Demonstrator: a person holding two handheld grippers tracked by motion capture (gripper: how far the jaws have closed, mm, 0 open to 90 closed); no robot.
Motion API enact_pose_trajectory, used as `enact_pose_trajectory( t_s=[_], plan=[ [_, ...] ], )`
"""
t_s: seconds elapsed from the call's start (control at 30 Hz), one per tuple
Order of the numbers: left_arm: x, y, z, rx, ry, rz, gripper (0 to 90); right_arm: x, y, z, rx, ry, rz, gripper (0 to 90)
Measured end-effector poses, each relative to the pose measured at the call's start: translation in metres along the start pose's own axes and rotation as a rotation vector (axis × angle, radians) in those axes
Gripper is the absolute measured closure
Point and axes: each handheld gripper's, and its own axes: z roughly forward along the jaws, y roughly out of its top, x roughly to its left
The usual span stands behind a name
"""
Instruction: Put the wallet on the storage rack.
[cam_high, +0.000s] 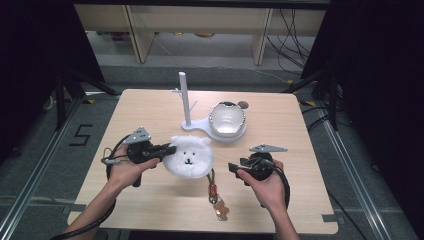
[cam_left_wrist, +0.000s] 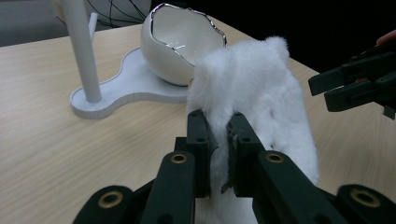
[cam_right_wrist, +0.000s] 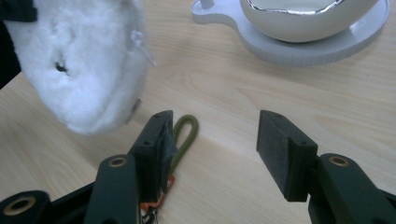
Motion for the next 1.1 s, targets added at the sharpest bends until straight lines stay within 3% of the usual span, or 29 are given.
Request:
enact_pose_trajectory(
  t_s=[0.33, 0.37, 0.4, 0.43, 0.67, 0.7, 1.03, 1.07, 1.1],
  plan=[
    [-0.013, 0.007, 0.016, -0.003, -0.018, 0.029, 80.7, 0.010, 0.011, 0.006, -0.025, 0.037, -0.014, 46.3],
    [-0.014, 0.007, 0.017, 0.000, -0.019, 0.030, 80.7, 0.015, 0.013, 0.007, -0.025, 0.045, 0.019, 46.2],
    [-0.015, 0.008, 0.018, -0.004, -0.022, 0.031, 80.7, 0.015, 0.013, 0.007, -0.025, 0.045, 0.019, 46.2],
    [-0.016, 0.008, 0.019, -0.008, -0.023, 0.036, 80.7, 0.013, 0.015, 0.008, -0.033, 0.044, -0.018, 46.1],
    [-0.022, 0.010, 0.023, -0.015, -0.041, 0.054, 80.7, 0.019, 0.021, 0.014, -0.041, 0.061, -0.013, 45.6],
    [-0.022, 0.010, 0.024, -0.020, -0.046, 0.056, 80.7, 0.018, 0.022, 0.015, -0.046, 0.065, -0.030, 45.5],
    [-0.030, 0.012, 0.027, -0.040, -0.056, 0.077, 80.6, 0.018, 0.026, 0.019, -0.056, 0.106, 0.005, 46.0],
    [-0.030, 0.013, 0.028, -0.045, -0.057, 0.079, 80.6, 0.016, 0.027, 0.019, -0.064, 0.109, -0.017, 46.2],
    [-0.031, 0.013, 0.028, -0.051, -0.057, 0.082, 80.6, 0.017, 0.028, 0.020, -0.066, 0.117, -0.009, 46.3]
  ],
)
